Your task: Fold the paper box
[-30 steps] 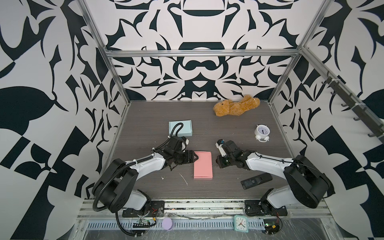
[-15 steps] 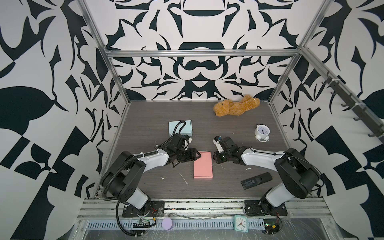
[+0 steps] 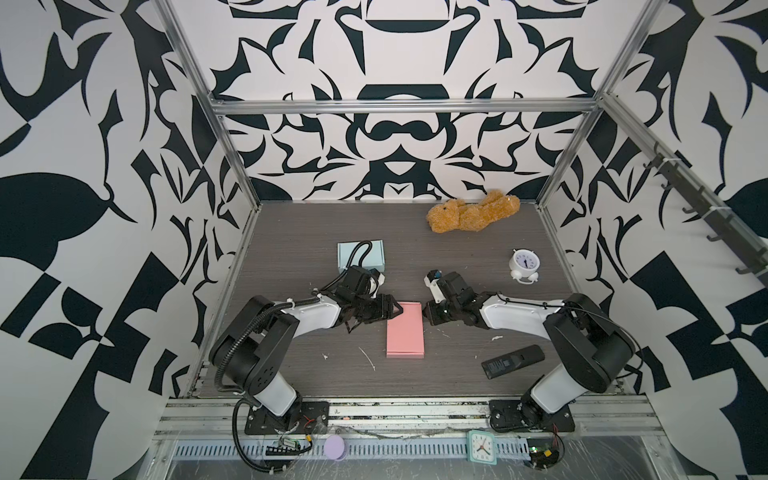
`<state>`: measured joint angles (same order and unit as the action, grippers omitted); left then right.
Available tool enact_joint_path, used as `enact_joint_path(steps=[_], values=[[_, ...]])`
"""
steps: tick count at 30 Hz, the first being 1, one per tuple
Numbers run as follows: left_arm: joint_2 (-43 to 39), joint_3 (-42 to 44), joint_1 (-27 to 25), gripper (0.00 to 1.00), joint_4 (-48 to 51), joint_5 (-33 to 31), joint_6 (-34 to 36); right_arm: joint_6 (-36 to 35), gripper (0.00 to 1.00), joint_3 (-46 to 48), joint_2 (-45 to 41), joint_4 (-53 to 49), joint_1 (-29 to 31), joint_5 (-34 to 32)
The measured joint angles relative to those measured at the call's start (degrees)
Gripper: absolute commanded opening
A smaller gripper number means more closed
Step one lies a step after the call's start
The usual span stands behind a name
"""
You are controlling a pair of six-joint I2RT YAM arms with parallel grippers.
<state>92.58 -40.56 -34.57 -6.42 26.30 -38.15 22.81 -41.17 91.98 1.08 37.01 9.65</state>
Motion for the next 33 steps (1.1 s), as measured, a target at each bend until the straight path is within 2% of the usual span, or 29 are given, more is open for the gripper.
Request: enact_joint_path(steps=[17, 33], values=[[1.79, -1.64, -0.33, 0.67, 0.22, -0.48, -0.87, 1.73, 0.21, -0.02, 0.00, -0.02, 1.55, -2.14], [3.08, -1.64, -0.13, 0.69, -1.46, -0.31, -1.25, 0.98, 0.29, 2.40, -3.76, -1.81, 2.38, -3.02]])
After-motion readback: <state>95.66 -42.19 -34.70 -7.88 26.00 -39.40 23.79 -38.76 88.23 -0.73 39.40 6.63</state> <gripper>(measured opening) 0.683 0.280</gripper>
